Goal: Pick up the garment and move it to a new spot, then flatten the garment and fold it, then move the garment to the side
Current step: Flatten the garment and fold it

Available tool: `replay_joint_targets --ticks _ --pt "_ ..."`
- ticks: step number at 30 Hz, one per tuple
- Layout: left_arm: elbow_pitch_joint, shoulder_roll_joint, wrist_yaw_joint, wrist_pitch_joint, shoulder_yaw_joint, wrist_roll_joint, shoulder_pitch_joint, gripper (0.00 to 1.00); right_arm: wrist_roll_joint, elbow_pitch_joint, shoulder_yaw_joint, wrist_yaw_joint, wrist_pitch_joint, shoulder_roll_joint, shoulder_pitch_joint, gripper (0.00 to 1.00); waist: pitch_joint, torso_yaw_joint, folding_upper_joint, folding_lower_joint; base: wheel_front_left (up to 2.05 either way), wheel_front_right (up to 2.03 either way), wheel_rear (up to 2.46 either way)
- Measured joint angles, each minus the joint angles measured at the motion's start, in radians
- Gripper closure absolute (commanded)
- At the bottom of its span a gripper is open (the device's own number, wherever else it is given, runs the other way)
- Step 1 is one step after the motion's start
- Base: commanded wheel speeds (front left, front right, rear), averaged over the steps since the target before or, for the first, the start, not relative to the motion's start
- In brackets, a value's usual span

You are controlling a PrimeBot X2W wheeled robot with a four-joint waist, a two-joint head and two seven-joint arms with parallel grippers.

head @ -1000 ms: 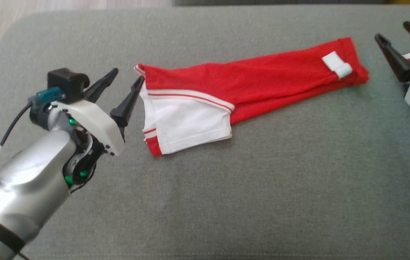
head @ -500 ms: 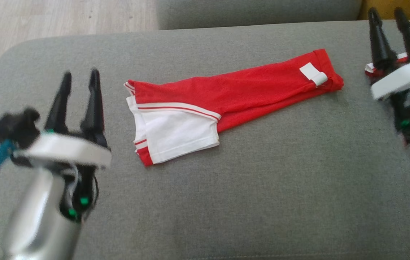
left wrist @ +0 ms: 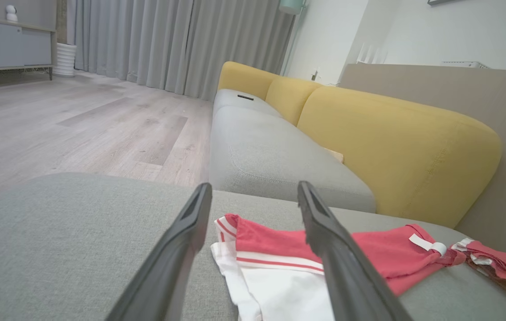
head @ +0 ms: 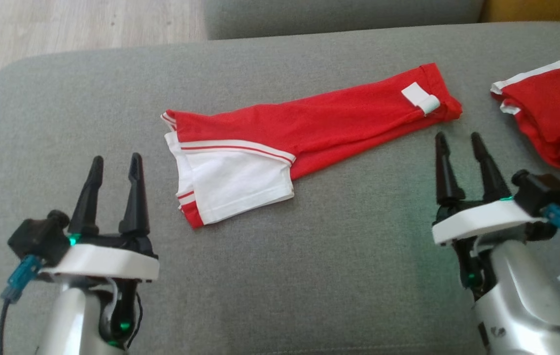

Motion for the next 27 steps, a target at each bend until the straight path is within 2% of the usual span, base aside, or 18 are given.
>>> replay_joint_targets --ticks 5,10,14,17,20,27 --pt "0.024 -0.007 -0.02 0.0 -0.012 0.032 -0.006 0.0 -0.043 0.042 -0.076 0.0 0.005 0.008 -0.028 0.0 0.026 0.019 0.0 0.0 0.0 0.0 0.0" --pt "0.031 -0.013 -0.021 0.0 -0.026 0.032 -0.05 0.0 -0.081 0.136 -0.185 0.0 0.052 0.011 -0.134 0.0 0.068 0.051 0.0 0.0 0.0 0.0 0.0" --pt "0.043 -0.014 -0.021 0.0 -0.06 0.032 -0.087 0.0 -0.161 0.233 -0.283 0.0 0.092 0.009 -0.256 0.0 0.112 0.081 0.0 0.0001 0.0 0.0 0.0" --pt "0.052 -0.019 -0.021 0.0 -0.094 0.027 -0.111 0.0 -0.253 0.341 -0.399 0.0 0.128 -0.014 -0.359 0.0 0.149 0.125 0.0 0.0002 0.0 0.0 0.0" --pt "0.056 -0.019 -0.021 0.0 -0.098 0.012 -0.127 0.0 -0.327 0.415 -0.496 0.0 0.147 -0.044 -0.412 0.0 0.171 0.158 0.0 0.0002 0.0 0.0 0.0" --pt "0.057 -0.019 -0.021 0.0 -0.113 0.002 -0.132 0.0 -0.463 0.531 -0.639 0.0 0.201 -0.08 -0.467 0.0 0.204 0.208 0.0 0.0001 0.0 0.0 0.0"
